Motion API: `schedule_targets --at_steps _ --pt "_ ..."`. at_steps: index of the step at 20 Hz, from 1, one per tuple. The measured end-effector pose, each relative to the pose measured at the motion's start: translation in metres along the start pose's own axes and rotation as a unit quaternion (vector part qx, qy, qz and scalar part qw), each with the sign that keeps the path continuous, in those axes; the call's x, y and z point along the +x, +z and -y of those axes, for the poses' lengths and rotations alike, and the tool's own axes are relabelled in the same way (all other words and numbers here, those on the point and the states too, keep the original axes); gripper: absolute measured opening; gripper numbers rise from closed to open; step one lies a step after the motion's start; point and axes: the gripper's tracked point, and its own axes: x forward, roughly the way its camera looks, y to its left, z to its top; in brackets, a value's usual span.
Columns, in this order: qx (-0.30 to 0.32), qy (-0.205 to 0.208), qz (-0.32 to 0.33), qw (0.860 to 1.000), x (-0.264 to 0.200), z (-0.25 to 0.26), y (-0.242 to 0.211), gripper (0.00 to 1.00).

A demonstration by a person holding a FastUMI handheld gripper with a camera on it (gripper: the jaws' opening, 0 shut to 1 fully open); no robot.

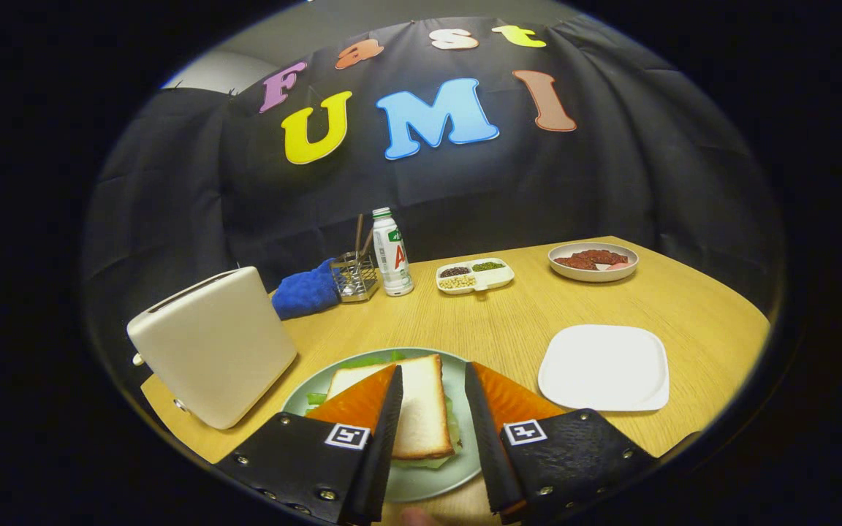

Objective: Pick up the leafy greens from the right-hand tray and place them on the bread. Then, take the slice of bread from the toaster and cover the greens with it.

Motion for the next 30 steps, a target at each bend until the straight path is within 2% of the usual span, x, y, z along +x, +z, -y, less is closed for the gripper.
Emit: schedule_targets --at_steps 3,6,7,9,13,20,25,30 --pt "-0.01 -0.002 0.004 1.0 0.002 0.003 0.004 0.53" --pt "-0.018 -0.007 0.025 0.999 0.004 0.012 0.019 0.58" --pt "-0.023 -0.011 0.031 0.999 0.005 0.017 0.024 0.64" --pt "-0.026 -0.017 0.046 0.998 0.006 0.029 0.038 0.68" --pt "-0.034 -0.026 0.087 0.995 0.006 0.053 0.066 0.69" --pt "-0.051 -0.037 0.124 0.99 0.005 0.087 0.085 0.71" --pt "-0.093 -0.044 0.16 0.982 -0.001 0.139 0.119 0.71" --pt "-0.102 -0.05 0.196 0.974 -0.019 0.199 0.154 0.71"
